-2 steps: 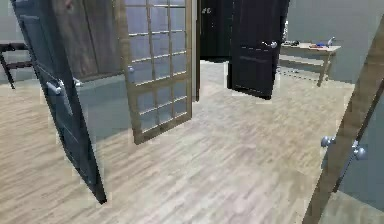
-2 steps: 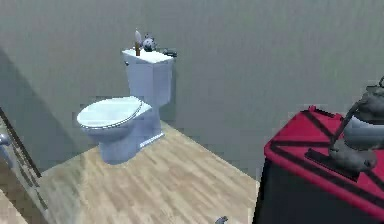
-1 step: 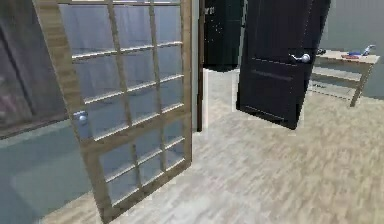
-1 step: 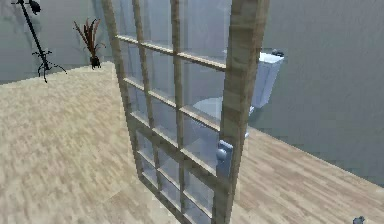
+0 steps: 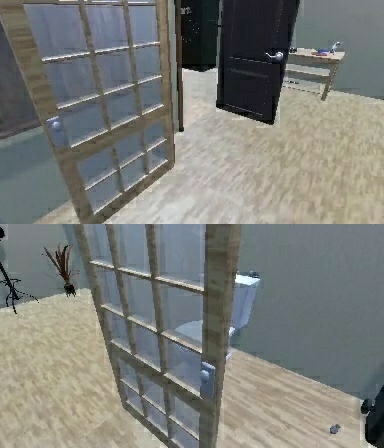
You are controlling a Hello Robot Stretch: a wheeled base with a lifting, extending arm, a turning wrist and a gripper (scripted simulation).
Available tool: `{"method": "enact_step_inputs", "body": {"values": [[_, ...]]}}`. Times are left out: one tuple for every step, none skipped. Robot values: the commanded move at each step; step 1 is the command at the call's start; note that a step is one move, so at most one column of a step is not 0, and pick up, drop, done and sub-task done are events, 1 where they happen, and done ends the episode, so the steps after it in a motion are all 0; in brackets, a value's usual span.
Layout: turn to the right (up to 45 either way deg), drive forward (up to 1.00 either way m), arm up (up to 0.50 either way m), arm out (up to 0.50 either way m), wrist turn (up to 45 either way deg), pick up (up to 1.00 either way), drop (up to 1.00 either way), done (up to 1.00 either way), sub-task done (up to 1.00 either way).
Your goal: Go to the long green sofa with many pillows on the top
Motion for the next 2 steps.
{"method": "enact_step_inputs", "body": {"values": [[0.0, 0.10, 0.00, 0.00, 0.0, 0.00, 0.00, 0.00, 0.00], [45.0, 0.00, 0.00, 0.00, 0.0, 0.00, 0.00, 0.00, 0.00]]}}
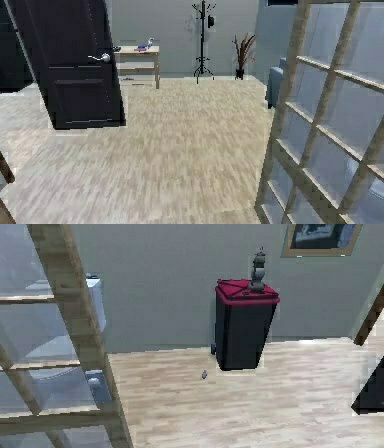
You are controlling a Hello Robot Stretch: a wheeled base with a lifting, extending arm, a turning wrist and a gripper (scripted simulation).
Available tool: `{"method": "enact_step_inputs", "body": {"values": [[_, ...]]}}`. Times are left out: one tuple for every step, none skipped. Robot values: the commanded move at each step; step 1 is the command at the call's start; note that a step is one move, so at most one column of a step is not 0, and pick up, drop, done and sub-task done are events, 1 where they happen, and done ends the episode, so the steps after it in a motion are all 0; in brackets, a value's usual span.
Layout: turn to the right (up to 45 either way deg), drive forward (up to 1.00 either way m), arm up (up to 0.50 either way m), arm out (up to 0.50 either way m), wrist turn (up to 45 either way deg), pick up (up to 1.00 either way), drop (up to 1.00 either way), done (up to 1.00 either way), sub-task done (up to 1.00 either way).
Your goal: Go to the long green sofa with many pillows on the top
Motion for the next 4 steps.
{"method": "enact_step_inputs", "body": {"values": [[21.0, 0.00, 0.00, 0.00, 0.0, 0.00, 0.00, 0.00, 0.00], [0.0, 0.45, 0.00, 0.00, 0.0, 0.00, 0.00, 0.00, 0.00], [-36.0, 0.00, 0.00, 0.00, 0.0, 0.00, 0.00, 0.00, 0.00], [0.0, 1.00, 0.00, 0.00, 0.0, 0.00, 0.00, 0.00, 0.00]]}}
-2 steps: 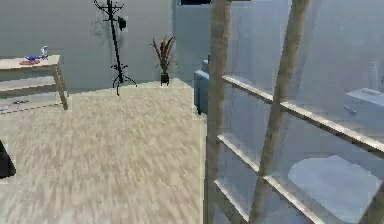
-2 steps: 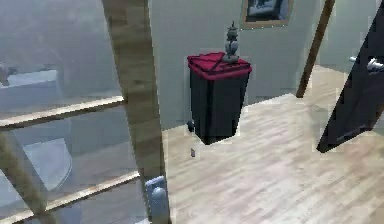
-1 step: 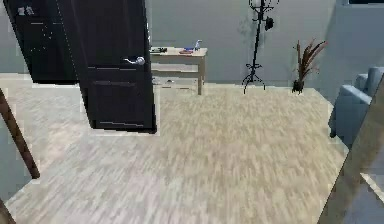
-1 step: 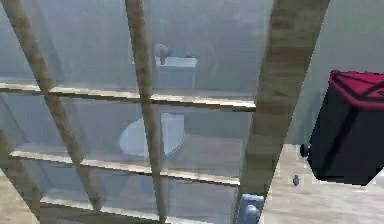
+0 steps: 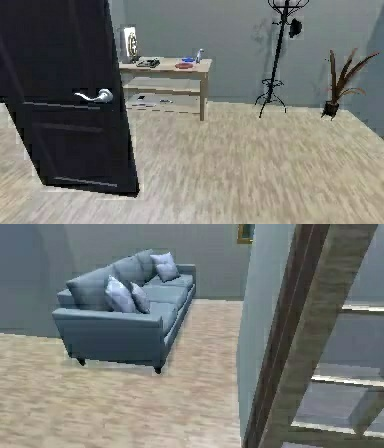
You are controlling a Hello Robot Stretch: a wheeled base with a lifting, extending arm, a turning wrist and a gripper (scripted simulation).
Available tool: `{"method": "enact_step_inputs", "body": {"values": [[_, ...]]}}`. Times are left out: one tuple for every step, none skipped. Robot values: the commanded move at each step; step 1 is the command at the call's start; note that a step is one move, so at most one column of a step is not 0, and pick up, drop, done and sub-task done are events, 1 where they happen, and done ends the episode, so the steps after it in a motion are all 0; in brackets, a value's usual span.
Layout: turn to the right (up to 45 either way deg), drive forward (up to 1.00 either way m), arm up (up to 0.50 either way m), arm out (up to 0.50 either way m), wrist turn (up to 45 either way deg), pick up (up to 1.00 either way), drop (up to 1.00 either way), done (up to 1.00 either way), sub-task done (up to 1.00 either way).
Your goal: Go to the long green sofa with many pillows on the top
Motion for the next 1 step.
{"method": "enact_step_inputs", "body": {"values": [[45.0, 0.00, 0.00, 0.00, 0.0, 0.00, 0.00, 0.00, 0.00]]}}
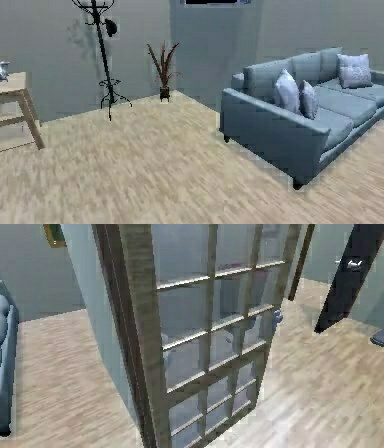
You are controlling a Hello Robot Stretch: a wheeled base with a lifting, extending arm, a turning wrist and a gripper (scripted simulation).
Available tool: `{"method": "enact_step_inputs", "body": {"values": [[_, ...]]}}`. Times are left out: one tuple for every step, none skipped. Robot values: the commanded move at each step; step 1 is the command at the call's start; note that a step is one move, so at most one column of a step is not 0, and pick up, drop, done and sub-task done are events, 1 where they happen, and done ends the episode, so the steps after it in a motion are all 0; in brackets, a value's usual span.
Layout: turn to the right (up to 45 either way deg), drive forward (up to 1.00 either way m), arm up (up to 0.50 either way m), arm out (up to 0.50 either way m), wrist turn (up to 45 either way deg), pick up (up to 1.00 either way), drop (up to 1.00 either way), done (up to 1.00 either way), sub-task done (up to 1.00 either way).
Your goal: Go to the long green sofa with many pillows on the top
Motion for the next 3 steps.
{"method": "enact_step_inputs", "body": {"values": [[33.0, 0.00, 0.00, 0.00, 0.0, 0.00, 0.00, 0.00, 0.00], [0.0, 0.80, 0.00, 0.00, 0.0, 0.00, 0.00, 0.00, 0.00], [0.0, 0.00, 0.00, 0.00, 0.0, 0.00, 0.00, 1.00, 0.00]]}}
